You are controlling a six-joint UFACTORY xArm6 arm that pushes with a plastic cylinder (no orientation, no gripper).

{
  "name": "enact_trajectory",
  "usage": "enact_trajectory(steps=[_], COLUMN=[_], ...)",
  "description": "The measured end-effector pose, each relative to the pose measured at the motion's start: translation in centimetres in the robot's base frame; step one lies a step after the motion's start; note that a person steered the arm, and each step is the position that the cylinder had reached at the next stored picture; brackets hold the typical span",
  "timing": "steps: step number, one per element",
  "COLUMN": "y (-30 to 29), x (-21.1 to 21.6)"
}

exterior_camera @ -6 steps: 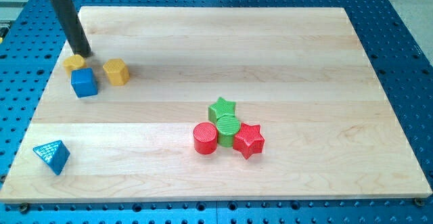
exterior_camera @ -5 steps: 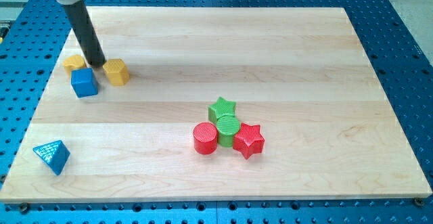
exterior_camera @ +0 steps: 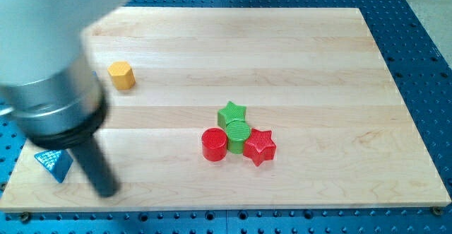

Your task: Move the triangle to the bottom of the cube

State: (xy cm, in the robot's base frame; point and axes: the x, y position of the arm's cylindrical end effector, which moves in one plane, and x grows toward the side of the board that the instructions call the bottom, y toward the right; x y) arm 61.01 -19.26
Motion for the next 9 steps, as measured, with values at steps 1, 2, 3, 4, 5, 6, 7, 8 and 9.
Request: enact_trajectory(steps=[1,2,3,4,5,6,7,8,9], y=[-4.7,-3.4,-1.8,-2.7,-6.1,-6.6,-2.3,-2.4,-3.5], x=[0.6,-2.4,-8.4,-9.9,-5.6,-9.6,-12.7,-14.7,-11.5])
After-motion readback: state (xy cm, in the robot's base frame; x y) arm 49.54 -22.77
